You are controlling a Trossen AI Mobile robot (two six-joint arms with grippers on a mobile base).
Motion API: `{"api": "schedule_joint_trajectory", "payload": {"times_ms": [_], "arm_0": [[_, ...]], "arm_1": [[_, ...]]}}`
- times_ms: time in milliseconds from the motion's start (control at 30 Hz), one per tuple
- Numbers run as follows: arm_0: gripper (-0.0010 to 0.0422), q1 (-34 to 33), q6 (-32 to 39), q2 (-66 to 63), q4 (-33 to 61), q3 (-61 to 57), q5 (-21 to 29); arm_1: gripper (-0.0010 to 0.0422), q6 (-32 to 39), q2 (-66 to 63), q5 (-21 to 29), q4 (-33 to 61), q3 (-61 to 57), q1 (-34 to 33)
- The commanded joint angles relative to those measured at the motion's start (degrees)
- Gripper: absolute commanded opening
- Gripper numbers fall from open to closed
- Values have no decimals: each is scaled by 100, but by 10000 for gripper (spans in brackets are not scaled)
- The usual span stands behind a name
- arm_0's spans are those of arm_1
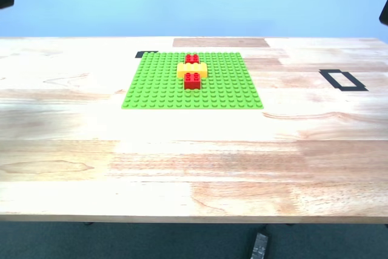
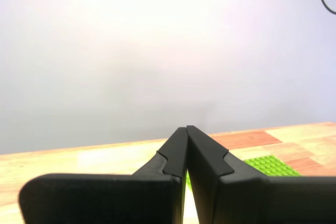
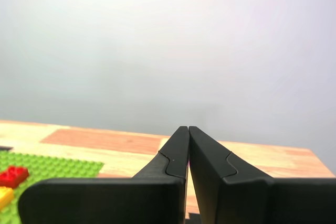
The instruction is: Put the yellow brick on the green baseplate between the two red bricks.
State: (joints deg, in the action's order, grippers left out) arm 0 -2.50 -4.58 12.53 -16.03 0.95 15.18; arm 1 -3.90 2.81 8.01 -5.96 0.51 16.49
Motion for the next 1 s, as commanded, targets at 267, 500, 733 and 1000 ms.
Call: {"api": "schedule_joint_trajectory", "payload": {"times_ms": [267,500,733,1000], "arm_0": [[0,2,295,2,319,-52,24],[0,0,302,4,356,-50,22],[0,2,304,4,361,-48,24],[0,0,304,4,369,-44,24]], "arm_1": [[-1,-87,-15,-39,114,4,-2],[-1,-85,17,-48,133,4,-4],[0,-85,105,-48,138,4,-7],[0,-83,105,-48,133,4,-7]]}}
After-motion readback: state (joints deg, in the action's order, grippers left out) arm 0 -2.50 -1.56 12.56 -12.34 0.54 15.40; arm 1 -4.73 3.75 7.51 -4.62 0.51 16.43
